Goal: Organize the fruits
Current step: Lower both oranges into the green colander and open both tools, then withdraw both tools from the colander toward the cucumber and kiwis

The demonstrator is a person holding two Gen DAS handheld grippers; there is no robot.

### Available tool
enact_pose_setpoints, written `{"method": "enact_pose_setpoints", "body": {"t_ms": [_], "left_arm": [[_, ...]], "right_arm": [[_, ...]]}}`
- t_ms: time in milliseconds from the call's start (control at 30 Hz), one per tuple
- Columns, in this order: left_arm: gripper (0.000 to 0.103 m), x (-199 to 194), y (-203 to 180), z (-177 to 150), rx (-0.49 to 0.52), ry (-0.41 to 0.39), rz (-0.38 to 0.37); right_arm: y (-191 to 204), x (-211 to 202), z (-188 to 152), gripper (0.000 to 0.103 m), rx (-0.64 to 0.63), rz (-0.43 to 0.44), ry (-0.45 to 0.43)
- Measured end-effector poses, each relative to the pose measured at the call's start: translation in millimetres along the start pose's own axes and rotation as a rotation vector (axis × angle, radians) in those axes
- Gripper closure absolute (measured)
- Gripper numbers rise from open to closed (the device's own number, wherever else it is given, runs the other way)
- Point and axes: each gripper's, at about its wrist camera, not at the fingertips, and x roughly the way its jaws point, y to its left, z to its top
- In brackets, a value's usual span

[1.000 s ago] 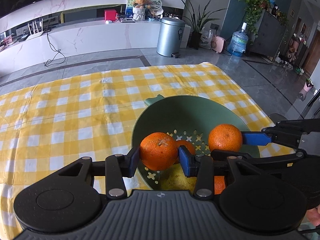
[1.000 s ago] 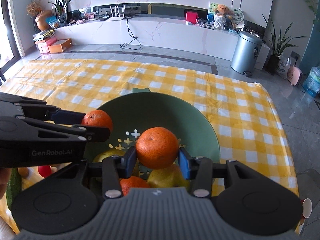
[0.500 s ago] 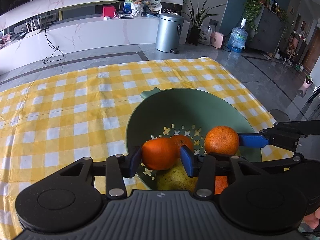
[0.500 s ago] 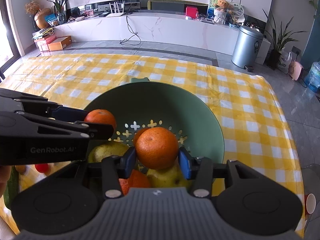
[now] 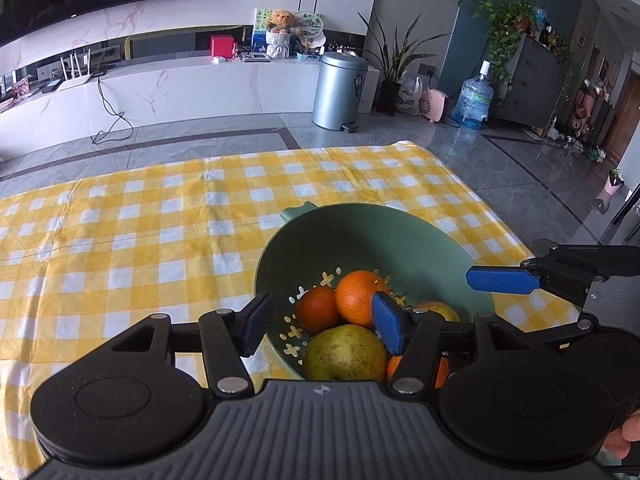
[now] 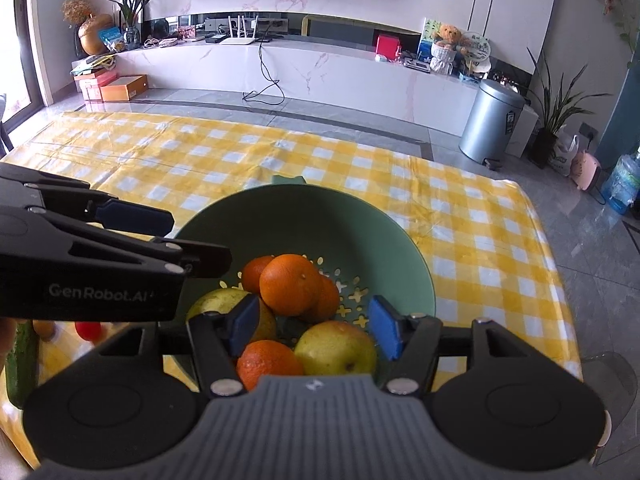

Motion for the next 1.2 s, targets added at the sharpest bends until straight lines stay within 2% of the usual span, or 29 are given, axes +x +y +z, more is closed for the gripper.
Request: {"method": "enact_pose_setpoints", "body": {"t_ms": [67,133,367,600,767,967,1200], "left_arm": [[0.036,-7.6,-0.5,-0.7,0.000,-0.012,0.004],[0.035,-15.7,-0.9,-2.1,0.001,-0.024,0.009],[0.035,-42.6,0.8,-12.9,-0.004,-0.038,0.019],[0.035,-71.2,0.0,-35.9,0.025,-0.059,0.056],[0.035,-86.5,5.8,-54.5,0.031,-0.053,0.083],[0.035,-97.6,24.5,-78.5,-0.026,-0.020,0.079],[0.035,-105.9,48.9,-110.6,-0.107,0.006,0.083]], "right_arm": [[1.4,-5.6,-1.1,0.043,0.000,-0.006,-0.005],[3.1,-13.6,-3.2,0.036,0.001,-0.013,-0.019],[16.2,-43.7,-17.7,0.035,0.013,-0.018,-0.066],[33.4,-69.5,-42.0,0.031,0.105,-0.007,-0.113],[49.6,-75.5,-69.5,0.031,0.198,0.032,-0.108],[76.0,-71.7,-100.7,0.031,0.254,0.086,-0.085],[99.8,-69.9,-123.0,0.031,0.256,0.095,-0.106]]}}
